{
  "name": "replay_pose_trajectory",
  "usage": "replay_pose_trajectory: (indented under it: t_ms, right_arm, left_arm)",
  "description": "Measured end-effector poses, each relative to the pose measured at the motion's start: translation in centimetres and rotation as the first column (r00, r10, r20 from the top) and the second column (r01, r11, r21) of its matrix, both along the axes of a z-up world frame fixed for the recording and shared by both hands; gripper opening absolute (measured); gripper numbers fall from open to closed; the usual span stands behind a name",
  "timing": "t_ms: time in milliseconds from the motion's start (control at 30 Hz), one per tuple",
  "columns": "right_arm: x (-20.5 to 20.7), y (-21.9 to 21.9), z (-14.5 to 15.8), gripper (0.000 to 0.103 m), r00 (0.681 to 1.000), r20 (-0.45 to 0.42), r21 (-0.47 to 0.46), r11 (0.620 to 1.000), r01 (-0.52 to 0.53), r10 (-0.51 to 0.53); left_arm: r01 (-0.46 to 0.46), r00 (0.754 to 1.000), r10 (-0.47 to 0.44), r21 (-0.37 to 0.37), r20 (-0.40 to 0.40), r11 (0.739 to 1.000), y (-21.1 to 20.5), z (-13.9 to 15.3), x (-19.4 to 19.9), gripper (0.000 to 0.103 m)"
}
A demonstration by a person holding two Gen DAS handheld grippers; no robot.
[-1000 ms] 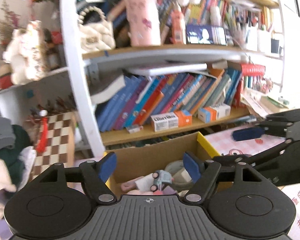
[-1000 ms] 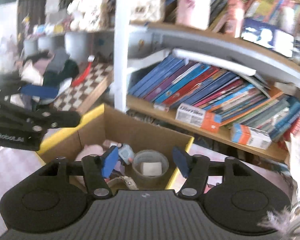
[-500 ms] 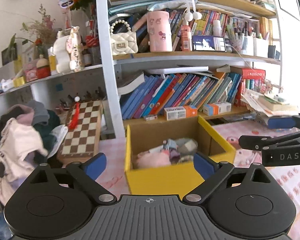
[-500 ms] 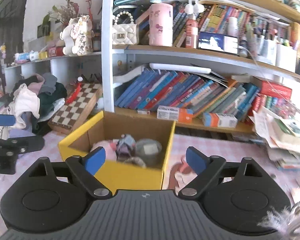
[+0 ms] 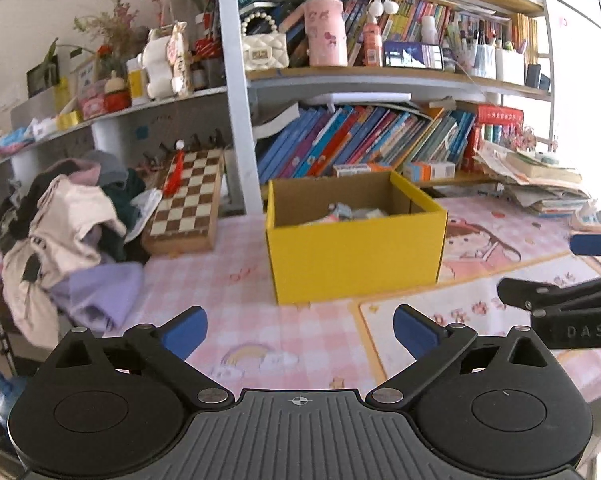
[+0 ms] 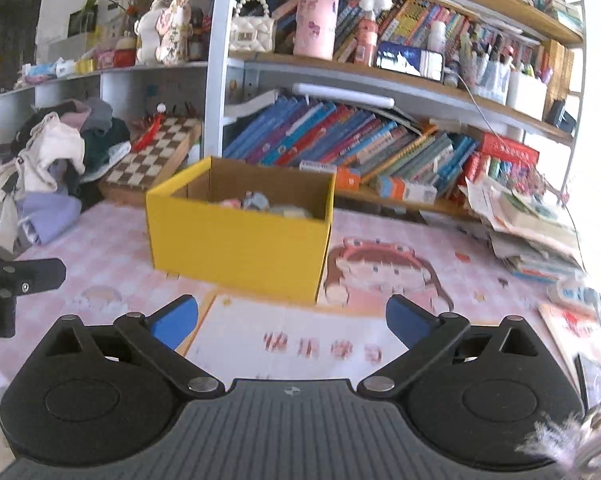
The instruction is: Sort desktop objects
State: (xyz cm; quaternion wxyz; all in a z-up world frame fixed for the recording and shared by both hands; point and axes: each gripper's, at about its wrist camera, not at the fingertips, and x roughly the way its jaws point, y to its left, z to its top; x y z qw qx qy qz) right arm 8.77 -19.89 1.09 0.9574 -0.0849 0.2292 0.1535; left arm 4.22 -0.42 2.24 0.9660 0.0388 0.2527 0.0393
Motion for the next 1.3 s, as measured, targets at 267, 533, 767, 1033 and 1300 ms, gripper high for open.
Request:
replay_pose_trajectory:
  t_ms: [267,533,767,1033,1300]
  right_arm:
    - [-2.8,0.1,-2.1,0.103,0.997,-0.072,-0.023,1.000,0.016,-0.018]
    - [-3.8,0.2,-2.8,0.103,0.992,-0.121,-0.014,0.999,0.031,-0.032]
    - [-4.3,0.6,-3.0,0.103,0.991,-0.136,-0.025,1.000,0.008,-0.011]
    - [-4.5,0.4,-3.0,0.103,0.988,-0.153,-0.021,1.000,0.011,-0.014]
    - [-4.9,0.5,-3.1,0.103,0.988,-0.154,-0.032,0.999,-0.003,-0.002]
  left_arm:
    - [-0.013,0.999,0.013,0.006,-0.031,1.000,-0.7,-1.5,-2.3,0.103]
    - [0.017,0.996,-0.013,0.038,-0.088,0.999,-1.6,-2.7,-3.4,0.103]
    - [-0.003,0.993,0.006,0.030,-0.115,1.000,-1.4,-3.1,-3.8,0.103]
    - [0.001,0.992,0.004,0.035,-0.127,0.999,-1.7,-3.0,-4.2,0.103]
    - [-0.001,0.990,0.004,0.022,-0.138,1.000,-1.7,-3.1,-4.3,0.103]
